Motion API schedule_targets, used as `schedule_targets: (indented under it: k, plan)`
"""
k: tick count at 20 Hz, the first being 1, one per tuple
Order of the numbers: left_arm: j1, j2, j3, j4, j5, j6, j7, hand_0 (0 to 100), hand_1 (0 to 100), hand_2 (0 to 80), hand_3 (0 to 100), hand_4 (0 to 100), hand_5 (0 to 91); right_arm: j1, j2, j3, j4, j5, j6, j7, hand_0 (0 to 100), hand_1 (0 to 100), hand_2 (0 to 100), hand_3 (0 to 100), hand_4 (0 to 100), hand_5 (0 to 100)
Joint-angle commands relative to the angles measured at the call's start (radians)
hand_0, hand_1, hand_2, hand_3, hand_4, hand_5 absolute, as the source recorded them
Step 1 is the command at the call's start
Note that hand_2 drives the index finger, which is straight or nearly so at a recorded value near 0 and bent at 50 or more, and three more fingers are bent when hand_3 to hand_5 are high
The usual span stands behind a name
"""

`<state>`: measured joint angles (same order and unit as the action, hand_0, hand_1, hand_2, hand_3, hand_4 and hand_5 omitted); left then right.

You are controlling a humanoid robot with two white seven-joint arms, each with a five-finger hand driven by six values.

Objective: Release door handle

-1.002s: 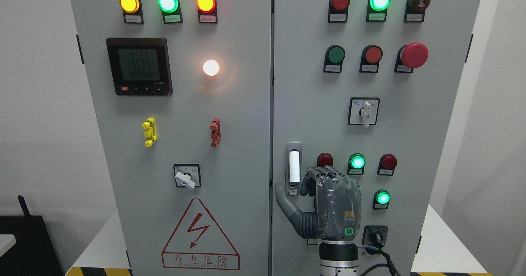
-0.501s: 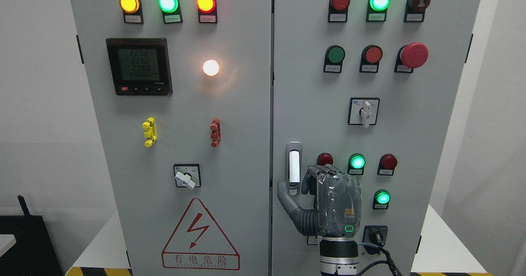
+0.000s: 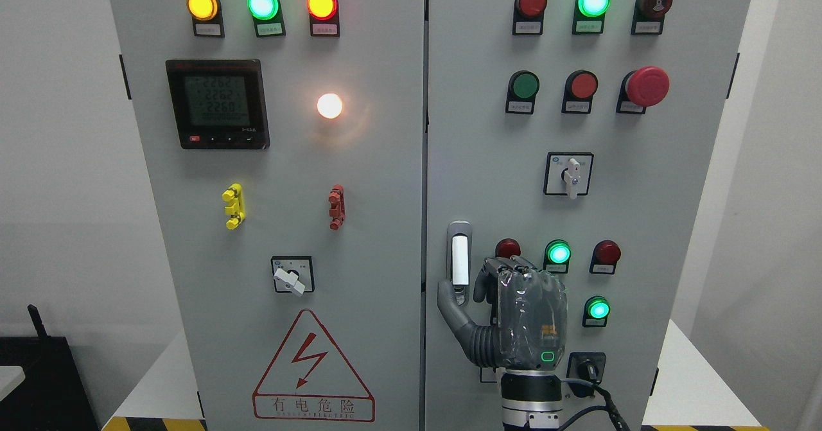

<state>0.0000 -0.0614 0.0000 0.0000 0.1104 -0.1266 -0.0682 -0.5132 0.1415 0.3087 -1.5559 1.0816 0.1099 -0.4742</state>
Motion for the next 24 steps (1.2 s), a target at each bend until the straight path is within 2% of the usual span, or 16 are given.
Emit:
schedule_targets:
  k: [1, 9, 15, 24]
  plan:
    - [-0.031, 0.000, -0.011, -0.009, 0.000, 0.001, -0.001, 12, 39, 0.0, 0, 0, 0.0, -0.001, 0.000, -0.003, 0.005, 0.000, 0.001, 0.000, 26, 62, 87, 98, 87, 92]
    - [-0.031, 0.000, -0.011, -0.009, 0.000, 0.001, -0.001, 12, 39, 0.0, 0, 0, 0.0, -0.002, 0.000, -0.005, 0.010, 0.000, 0.001, 0.000, 26, 65, 87, 99, 87, 92]
    - [-0.031, 0.000, -0.011, -0.008, 0.000, 0.001, -0.001, 12, 39, 0.0, 0, 0, 0.0, -0.001, 0.000, -0.005, 0.007, 0.000, 0.001, -0.001, 33, 66, 87, 99, 88, 92]
    - [-0.031, 0.000, -0.011, -0.008, 0.000, 0.001, -0.001, 12, 39, 0.0, 0, 0, 0.0, 0.002, 0.000, -0.017, 0.005, 0.000, -0.001, -0.004, 37, 65, 87, 100, 88, 93]
